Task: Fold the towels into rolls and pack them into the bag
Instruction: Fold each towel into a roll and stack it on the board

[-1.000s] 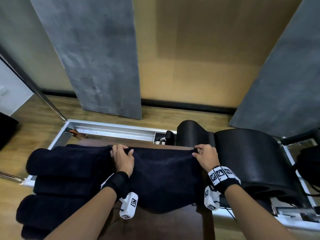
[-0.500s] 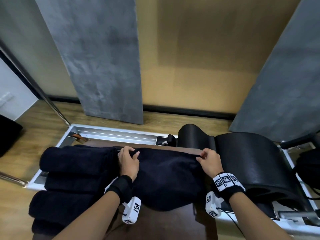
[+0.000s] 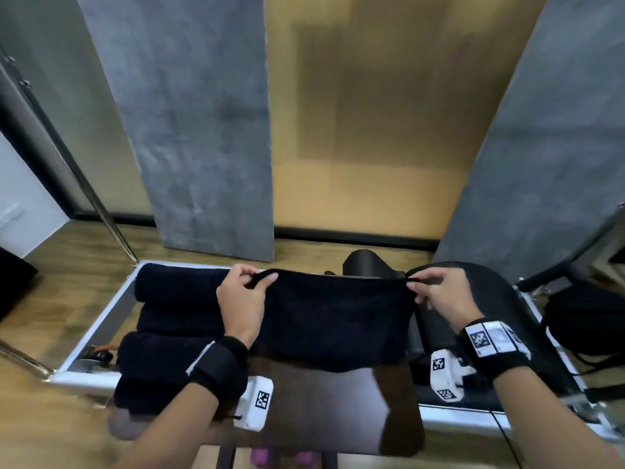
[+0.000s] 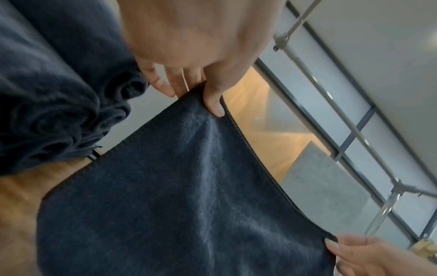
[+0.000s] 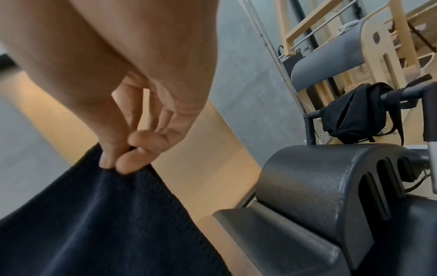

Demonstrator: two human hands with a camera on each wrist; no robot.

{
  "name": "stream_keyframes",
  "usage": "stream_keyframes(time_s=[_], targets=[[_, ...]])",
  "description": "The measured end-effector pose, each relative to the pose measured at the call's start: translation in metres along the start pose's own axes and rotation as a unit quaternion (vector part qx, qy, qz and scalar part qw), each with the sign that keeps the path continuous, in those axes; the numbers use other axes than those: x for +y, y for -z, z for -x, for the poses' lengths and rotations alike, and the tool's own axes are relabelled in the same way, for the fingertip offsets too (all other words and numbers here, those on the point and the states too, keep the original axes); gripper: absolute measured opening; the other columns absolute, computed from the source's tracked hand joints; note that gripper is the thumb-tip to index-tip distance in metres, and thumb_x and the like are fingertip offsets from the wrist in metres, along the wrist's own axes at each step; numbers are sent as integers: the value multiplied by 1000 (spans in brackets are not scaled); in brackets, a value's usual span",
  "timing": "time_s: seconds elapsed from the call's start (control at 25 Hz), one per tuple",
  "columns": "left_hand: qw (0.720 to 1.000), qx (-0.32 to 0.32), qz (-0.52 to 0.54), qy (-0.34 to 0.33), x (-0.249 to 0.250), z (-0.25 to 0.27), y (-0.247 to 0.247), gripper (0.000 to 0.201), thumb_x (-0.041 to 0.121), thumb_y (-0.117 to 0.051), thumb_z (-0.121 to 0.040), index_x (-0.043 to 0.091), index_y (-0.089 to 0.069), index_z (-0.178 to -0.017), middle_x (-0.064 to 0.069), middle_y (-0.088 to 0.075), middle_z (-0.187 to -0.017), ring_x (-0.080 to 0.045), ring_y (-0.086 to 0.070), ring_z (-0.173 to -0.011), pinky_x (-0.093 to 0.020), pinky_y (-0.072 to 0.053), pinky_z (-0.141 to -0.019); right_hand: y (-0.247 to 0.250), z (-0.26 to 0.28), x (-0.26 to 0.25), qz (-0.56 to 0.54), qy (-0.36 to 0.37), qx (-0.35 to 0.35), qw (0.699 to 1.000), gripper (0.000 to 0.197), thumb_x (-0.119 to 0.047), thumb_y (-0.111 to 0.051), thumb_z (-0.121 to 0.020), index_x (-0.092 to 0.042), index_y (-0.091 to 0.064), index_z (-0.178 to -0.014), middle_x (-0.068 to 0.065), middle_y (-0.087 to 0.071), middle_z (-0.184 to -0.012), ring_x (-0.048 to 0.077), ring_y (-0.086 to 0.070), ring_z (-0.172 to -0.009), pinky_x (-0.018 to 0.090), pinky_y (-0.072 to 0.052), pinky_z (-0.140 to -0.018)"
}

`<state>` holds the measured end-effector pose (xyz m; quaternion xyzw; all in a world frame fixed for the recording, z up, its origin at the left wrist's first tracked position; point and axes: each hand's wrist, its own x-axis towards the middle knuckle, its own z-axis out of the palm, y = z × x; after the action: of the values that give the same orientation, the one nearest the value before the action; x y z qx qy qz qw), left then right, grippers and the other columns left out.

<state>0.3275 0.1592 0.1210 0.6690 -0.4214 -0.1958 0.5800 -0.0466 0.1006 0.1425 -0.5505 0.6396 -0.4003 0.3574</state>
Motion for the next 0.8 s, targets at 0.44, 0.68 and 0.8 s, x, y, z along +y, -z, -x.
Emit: stream_keyframes(time_s=[0.44,0.68,0.8], targets=[[991,-45,86,-96,63,-10,111,27,34,-99,-69,27,-74,-78,3,-77,-71,-11,-70,-58,-19,-53,-57,34,96,-104,-165,80,32,983,16,8,-72,-92,17,-63,-102,21,-63,-67,27,-65,-43,27,-50,-42],[968,-81,229,-63,74,5,125,15,3,-78,-94,16,-70,-89,-13,-80,-87,-32,-81,-79,-23,-61,-59,41,132,-119,-226,113,107,962,11,6,-71,-94,8,-68,-104,26,-71,-83,34,-78,-69,30,-64,-65],[959,-84,257,-89,75,13,124,18,-4,-70,-97,13,-73,-96,-6,-81,-106,-26,-80,-100,-27,-63,-85,33,141,-118,-246,152,110,951,12,8,-68,-95,0,-74,-101,17,-79,-95,29,-80,-91,29,-63,-84]])
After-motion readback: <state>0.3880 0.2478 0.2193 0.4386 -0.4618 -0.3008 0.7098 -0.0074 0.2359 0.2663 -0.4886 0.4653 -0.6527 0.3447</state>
